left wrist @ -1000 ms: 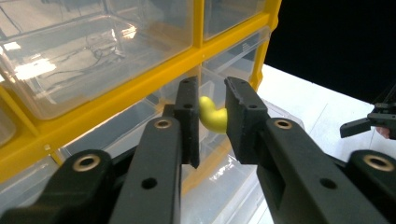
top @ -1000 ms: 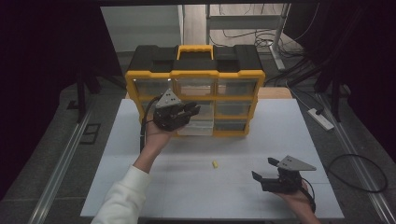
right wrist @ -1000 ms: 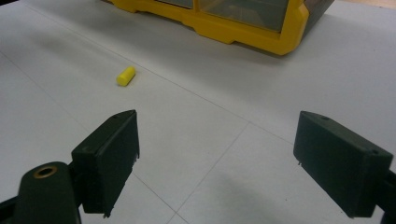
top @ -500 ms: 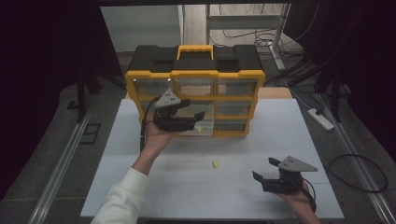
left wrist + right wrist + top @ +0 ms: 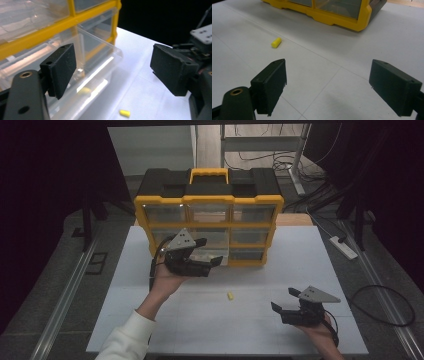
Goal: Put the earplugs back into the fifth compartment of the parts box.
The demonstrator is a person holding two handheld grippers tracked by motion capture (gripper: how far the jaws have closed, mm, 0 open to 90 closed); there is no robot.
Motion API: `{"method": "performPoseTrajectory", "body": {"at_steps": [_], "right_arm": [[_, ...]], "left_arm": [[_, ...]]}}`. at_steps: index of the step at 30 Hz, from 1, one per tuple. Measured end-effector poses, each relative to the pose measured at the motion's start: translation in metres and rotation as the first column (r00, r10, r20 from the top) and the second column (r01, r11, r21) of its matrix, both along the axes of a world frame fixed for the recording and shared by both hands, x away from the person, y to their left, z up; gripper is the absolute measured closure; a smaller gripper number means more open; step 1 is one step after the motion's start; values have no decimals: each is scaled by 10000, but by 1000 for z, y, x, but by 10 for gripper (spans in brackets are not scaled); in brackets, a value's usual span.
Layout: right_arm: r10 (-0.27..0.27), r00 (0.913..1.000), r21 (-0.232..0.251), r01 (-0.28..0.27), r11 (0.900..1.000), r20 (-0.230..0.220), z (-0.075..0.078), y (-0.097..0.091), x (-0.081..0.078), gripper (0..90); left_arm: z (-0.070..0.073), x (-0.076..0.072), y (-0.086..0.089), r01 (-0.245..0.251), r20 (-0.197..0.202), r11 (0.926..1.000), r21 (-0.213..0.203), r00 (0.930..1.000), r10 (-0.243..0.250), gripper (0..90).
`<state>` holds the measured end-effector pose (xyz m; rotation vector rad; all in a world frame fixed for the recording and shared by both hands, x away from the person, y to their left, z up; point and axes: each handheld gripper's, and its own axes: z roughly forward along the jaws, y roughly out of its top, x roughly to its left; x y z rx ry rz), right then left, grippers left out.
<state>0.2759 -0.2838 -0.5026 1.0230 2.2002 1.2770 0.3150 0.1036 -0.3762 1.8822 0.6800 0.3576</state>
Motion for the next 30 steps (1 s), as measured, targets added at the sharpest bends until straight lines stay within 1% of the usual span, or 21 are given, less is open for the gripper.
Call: {"method": "performPoseTrajectory", "body": {"at_steps": [2, 4, 7, 10, 12, 15, 18, 21, 24, 28, 30], "right_arm": [[-20, 10000, 45, 20, 10000, -51, 0, 0, 2, 155], [-4, 10000, 24, 4, 10000, -3, 0, 1, 2, 158], [41, 10000, -85, -41, 10000, -4, -1, 2, 2, 161], [10, 10000, -79, -10, 10000, -33, -1, 2, 1, 162], [-16, 10000, -51, 16, 10000, -40, -1, 1, 1, 163], [-51, 10000, -56, 51, 10000, -47, -1, 0, 1, 163], [-41, 10000, -77, 41, 10000, -55, -1, 1, 1, 163], [-3, 10000, -104, 2, 9999, -43, -1, 1, 1, 164], [54, 10000, -98, -54, 9999, -29, -1, 2, 1, 164], [65, 10000, -78, -65, 9999, -32, -1, 2, 0, 164], [59, 10000, -65, -59, 10000, -12, -1, 1, 0, 164]], "left_arm": [[-2, -5, 1, 125, -64, 9999, 48, 9999, -124, 195], [-4, -9, 1, 191, -79, 9998, 53, 9998, -191, 188], [-7, -18, 2, 306, -134, 9994, 186, 9995, -303, 181], [-12, -26, 3, 438, -174, 9983, 375, 9989, -431, 181], [-18, -30, 4, 597, -267, 9976, 358, 9979, -588, 189], [-25, -34, 5, 629, -389, 9972, 404, 9974, -614, 191], [-32, -36, 5, 631, -503, 9972, 406, 9969, -610, 191], [-36, -37, 6, 648, -549, 9970, 431, 9965, -624, 192], [-41, -37, 7, 628, -685, 9970, 456, 9959, -596, 193], [-49, -35, 4, 670, -881, 9958, 616, 9942, -615, 195], [-53, -33, 0, 679, -963, 9941, 846, 9936, -597, 195]]}}
